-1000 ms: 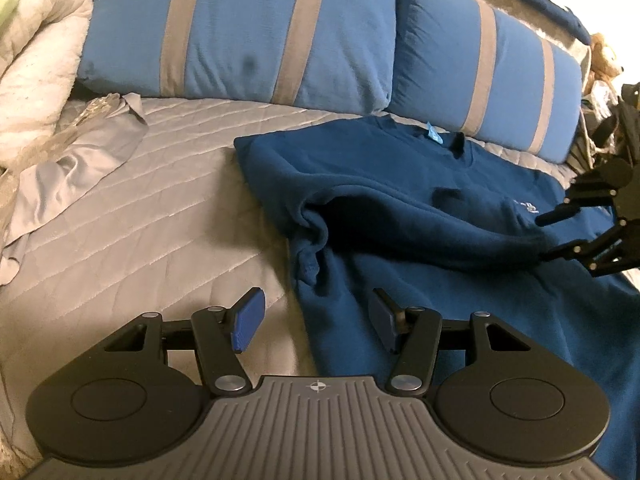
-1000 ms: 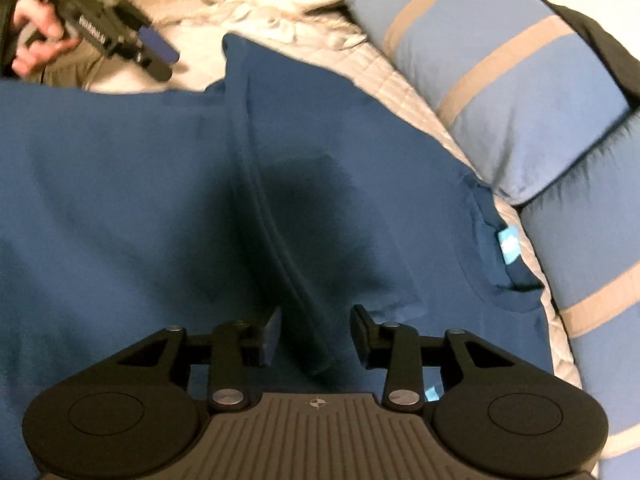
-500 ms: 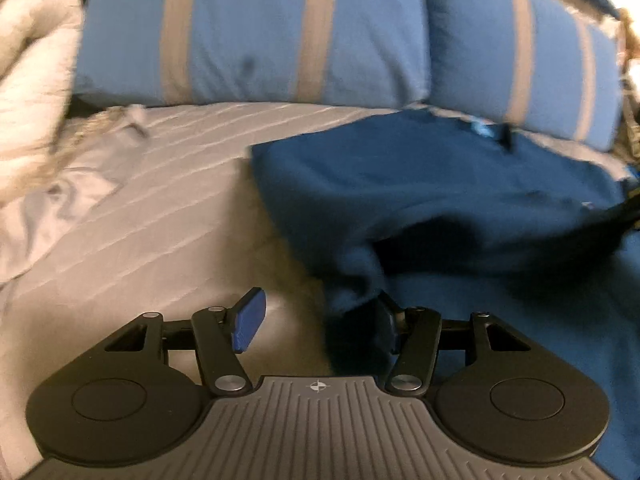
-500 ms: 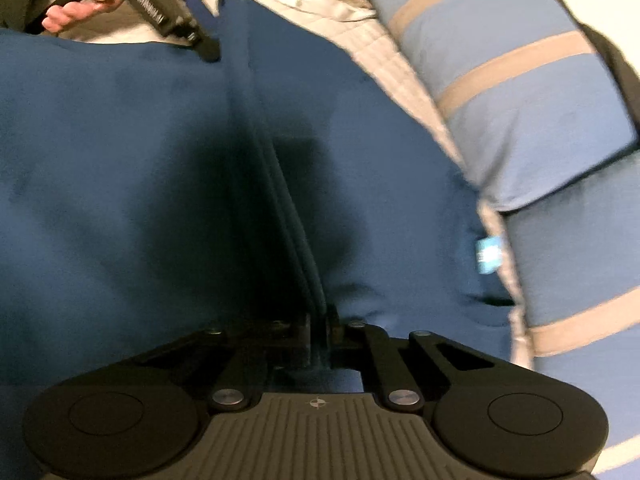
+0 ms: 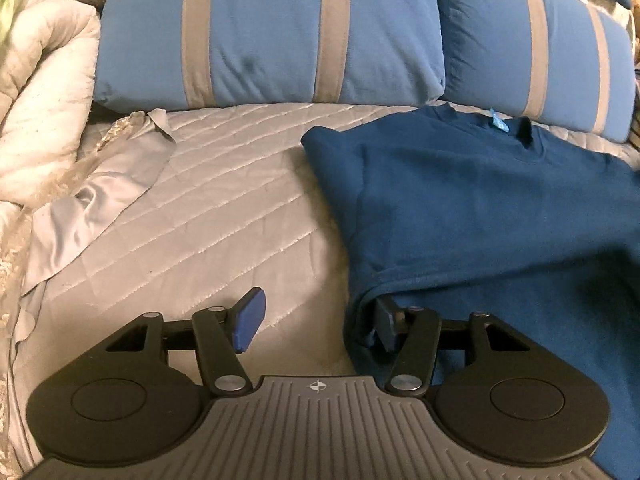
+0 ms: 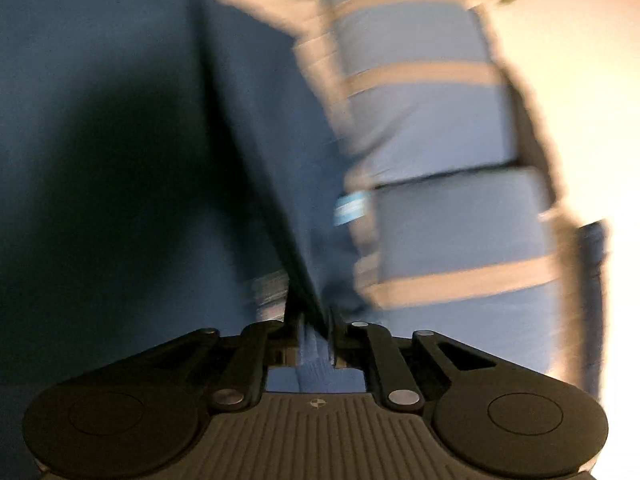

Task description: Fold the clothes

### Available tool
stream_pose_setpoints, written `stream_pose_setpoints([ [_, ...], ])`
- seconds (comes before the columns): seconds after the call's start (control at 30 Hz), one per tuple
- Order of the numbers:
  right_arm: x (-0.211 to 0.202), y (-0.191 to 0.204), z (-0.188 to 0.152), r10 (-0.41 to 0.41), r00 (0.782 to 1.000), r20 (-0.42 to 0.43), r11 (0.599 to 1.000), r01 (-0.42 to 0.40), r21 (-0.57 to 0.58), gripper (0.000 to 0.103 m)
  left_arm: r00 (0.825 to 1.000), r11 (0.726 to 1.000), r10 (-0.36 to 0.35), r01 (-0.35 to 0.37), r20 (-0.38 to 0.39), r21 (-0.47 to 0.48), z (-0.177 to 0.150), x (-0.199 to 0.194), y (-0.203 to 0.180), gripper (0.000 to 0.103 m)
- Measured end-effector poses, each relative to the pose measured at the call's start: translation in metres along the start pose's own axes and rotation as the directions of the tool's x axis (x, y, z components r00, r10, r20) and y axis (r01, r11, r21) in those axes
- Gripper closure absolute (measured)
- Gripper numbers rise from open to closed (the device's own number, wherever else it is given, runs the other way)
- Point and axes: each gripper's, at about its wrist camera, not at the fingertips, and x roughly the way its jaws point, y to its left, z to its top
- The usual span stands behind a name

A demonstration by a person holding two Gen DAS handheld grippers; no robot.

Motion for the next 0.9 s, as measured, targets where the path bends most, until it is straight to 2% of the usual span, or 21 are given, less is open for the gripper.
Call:
stream_pose_setpoints([
  [0.1,0.004,0.019,-0.018,0.054,0.998,-0.025,0.995,-0.052,0.091,0.059,0.999,0.999,-0.040,0.040,-0.003,-0.035,0.001,-0.011,0.006,0.046],
  [0.17,0.004,0.017,-0.029,0.068,0.997,-0.022,0.981,-0.063,0.182,0.054,0.998,0.997,-0.062,0.062,0.002,-0.045,0.001,-0.022,0.011,0.046],
  [0.3,0.007,-0.001,-0.047,0.093,0.996,-0.008,0.937,-0.084,0.339,0.051,0.995,0.993,-0.099,0.101,0.025,-0.059,0.001,-0.051,0.014,0.045],
  [0.43,0.006,-0.009,-0.054,0.073,0.997,-0.005,0.916,-0.065,0.395,0.049,0.988,0.988,-0.141,0.145,0.063,-0.054,0.003,-0.085,0.011,0.043],
  [0.53,0.004,-0.017,-0.059,0.045,0.999,0.006,0.883,-0.042,0.467,0.033,0.982,0.986,-0.161,0.164,0.097,-0.025,0.004,-0.109,0.002,0.038],
  [0.63,-0.003,-0.026,-0.065,0.023,0.999,0.025,0.834,-0.033,0.550,0.018,0.974,0.982,-0.186,0.189,0.129,-0.011,0.005,-0.129,-0.007,0.030],
  [0.7,-0.008,-0.032,-0.068,0.008,1.000,0.027,0.789,-0.023,0.614,0.006,0.971,0.980,-0.196,0.198,0.140,-0.004,0.005,-0.139,-0.015,0.029],
  [0.77,-0.020,-0.032,-0.074,0.000,1.000,0.027,0.736,-0.018,0.677,0.003,0.969,0.979,-0.204,0.205,0.135,0.009,0.005,-0.142,-0.023,0.029],
  [0.9,-0.036,-0.046,-0.093,-0.007,0.999,0.041,0.582,-0.029,0.813,0.000,0.967,0.977,-0.211,0.210,0.141,0.017,0.001,-0.146,-0.038,0.029],
])
